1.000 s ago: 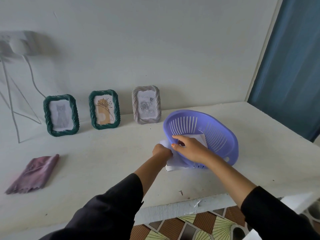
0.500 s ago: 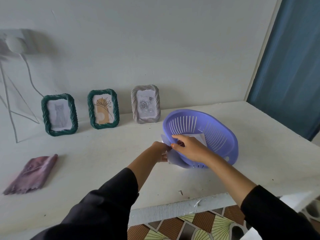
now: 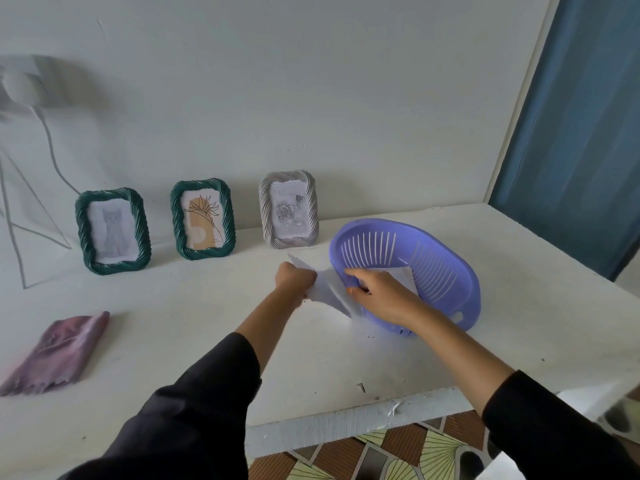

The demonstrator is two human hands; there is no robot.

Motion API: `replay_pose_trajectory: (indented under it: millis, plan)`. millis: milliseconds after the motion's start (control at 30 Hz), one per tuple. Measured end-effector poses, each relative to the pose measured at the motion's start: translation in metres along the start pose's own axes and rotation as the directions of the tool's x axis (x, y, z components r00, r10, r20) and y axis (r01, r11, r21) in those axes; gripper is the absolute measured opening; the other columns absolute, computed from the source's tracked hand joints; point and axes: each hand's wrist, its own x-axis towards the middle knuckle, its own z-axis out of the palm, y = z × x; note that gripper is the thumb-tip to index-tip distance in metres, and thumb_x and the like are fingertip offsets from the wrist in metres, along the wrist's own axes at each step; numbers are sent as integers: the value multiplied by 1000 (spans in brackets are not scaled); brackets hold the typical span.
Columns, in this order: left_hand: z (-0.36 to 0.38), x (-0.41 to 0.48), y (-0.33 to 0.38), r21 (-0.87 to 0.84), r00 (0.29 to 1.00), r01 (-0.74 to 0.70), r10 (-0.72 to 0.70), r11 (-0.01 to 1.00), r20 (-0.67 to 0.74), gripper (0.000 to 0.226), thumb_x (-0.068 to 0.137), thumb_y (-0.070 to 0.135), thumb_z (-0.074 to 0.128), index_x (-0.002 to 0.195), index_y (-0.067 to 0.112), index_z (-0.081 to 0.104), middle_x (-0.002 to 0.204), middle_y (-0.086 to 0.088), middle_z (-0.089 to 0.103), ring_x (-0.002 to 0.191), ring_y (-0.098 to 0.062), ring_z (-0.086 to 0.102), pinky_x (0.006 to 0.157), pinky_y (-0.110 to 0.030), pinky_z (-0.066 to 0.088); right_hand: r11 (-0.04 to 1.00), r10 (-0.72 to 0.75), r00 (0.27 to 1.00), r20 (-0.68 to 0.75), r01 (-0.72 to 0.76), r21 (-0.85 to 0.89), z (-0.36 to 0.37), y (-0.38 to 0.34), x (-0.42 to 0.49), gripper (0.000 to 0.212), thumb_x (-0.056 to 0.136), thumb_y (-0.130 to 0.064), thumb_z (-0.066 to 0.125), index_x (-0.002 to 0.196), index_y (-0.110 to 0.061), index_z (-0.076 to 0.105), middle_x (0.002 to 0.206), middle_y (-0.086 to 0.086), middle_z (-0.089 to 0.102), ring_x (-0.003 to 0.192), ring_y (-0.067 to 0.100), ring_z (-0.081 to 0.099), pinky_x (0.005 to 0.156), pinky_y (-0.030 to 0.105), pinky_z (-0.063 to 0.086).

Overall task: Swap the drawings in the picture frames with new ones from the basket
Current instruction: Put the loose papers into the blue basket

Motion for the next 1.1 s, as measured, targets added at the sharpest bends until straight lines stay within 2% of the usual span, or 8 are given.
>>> replay_pose_trajectory:
  millis: [233,333,433,533,700,867,1000,1100]
  plan:
    - [-14,-23,56,-44,929,-361,356,931,-102,13,80,4,58,91,9,55,87,-7,54,83,-25,55,63,-31,49,997,-79,991,-108,80,5,-16,-17,-1,92,73,-44,72,146,-28,19,147,0,34,128,20,44,102,35,40]
    - [1,-43,73,-124,922,-364,377,923,95,17,75,6,60,89,12,52,95,-14,63,84,-30,66,76,-41,59,989,-138,936,-323,115,-90,-24,-33,4,67,82,-24,64,139,-22,29,125,5,54,110,27,55,81,33,43]
    - [14,-50,83,-270,897,-312,376,911,234,27,87,11,58,112,7,46,90,-11,61,68,-18,60,55,-24,57,996,-75,869,-488,46,-71,-34,-33,11,48,85,-1,46,131,-14,38,107,15,61,99,36,57,68,34,41]
    - [22,-39,74,-3,880,-465,463,885,104,36,93,24,52,124,5,51,117,-15,61,91,-24,59,78,-30,49,971,189,829,-527,-76,228,-47,-9,19,50,81,2,45,129,-14,42,114,13,60,103,34,57,70,29,38]
    - [32,-20,27,441,902,-428,342,789,264,53,89,19,56,138,9,41,139,-21,38,125,-34,44,107,-34,35,650,577,814,-75,-401,645,-41,41,28,47,80,18,51,122,-3,52,106,17,57,95,33,56,66,44,54]
    - [34,-18,17,325,915,-376,292,868,277,53,90,10,52,141,8,38,143,-16,38,126,-28,46,95,-29,40,694,649,758,61,-624,359,-28,71,38,48,74,7,68,119,7,53,111,24,61,101,38,61,89,50,51]
    - [34,-18,18,315,917,-371,291,874,272,53,90,9,50,141,7,37,143,-16,39,125,-29,46,93,-29,41,759,635,771,55,-635,142,-34,46,23,30,78,-11,71,101,1,55,86,15,58,85,30,56,76,35,48]
    - [34,-17,16,309,918,-369,293,876,266,54,90,8,50,142,8,36,144,-15,38,125,-28,46,90,-27,41,807,589,802,102,-591,-18,-39,38,16,39,80,-17,70,112,-10,49,103,12,51,91,28,49,76,34,42]
